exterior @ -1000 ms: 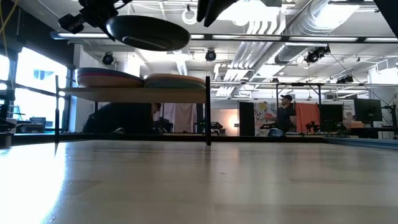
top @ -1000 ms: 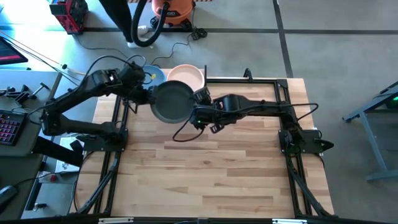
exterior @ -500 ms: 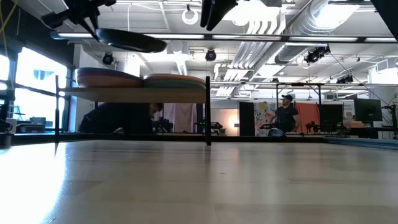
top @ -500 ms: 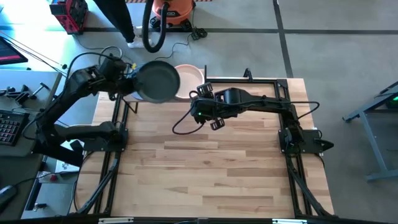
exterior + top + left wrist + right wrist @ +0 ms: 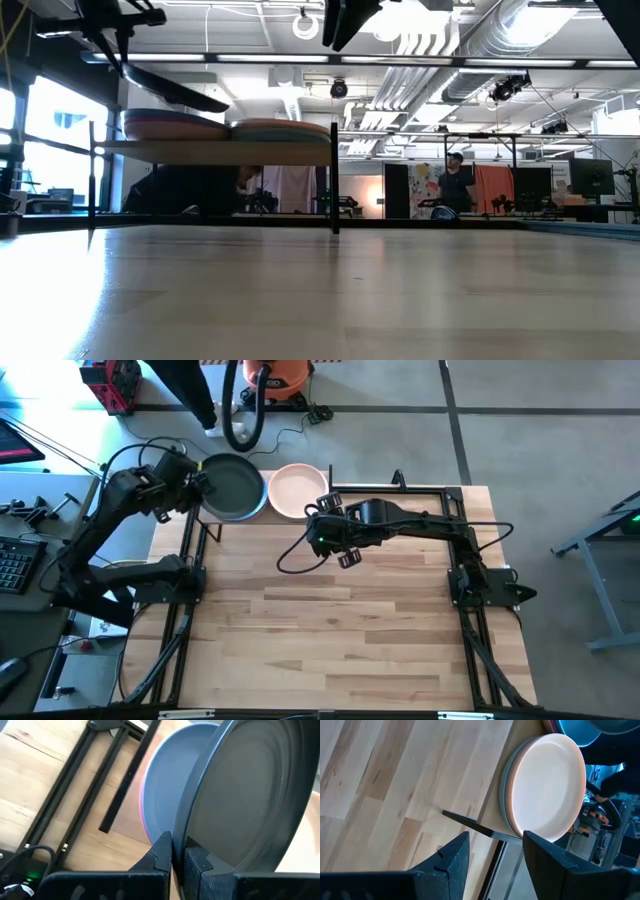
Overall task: Place and stack plates onto a shelf
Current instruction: Stack the black plate on top of the blue plate on the shelf
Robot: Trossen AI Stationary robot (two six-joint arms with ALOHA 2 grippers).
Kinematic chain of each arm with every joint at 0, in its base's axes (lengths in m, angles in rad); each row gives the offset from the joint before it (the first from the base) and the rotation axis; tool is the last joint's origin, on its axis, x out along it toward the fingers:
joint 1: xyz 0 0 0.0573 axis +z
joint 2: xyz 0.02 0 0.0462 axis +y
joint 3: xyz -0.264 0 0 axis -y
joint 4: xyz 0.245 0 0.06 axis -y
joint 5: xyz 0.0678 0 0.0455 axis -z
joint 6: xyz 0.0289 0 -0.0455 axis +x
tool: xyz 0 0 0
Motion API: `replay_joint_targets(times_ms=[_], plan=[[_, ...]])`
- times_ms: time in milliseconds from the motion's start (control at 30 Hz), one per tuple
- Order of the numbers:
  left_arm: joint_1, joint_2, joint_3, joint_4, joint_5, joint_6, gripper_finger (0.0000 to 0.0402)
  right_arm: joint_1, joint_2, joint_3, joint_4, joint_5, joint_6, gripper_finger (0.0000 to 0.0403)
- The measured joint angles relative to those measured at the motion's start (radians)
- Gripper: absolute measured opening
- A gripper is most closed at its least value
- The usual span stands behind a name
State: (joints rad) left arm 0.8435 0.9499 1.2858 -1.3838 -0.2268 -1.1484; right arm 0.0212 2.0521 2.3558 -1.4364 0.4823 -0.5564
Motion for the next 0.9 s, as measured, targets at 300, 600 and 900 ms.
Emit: replay_joint_targets(times_ms=[300, 600, 900], plan=[[0.042, 0.043, 0.000, 0.000, 0.005, 0.008, 0.0005, 0.000, 0.000, 0.000, 0.000, -0.001, 0.000, 0.0165], [0.042, 0.095, 0.000, 0.001, 0.003, 0.033, 0.0010, 0.000, 0.000, 0.000, 0.000, -0.001, 0.000, 0.0165], [0.042, 0.108, 0.000, 0.003, -0.005, 0.045, 0.0028, 0.000, 0.000, 0.000, 0.000, 0.000, 0.000, 0.0165]])
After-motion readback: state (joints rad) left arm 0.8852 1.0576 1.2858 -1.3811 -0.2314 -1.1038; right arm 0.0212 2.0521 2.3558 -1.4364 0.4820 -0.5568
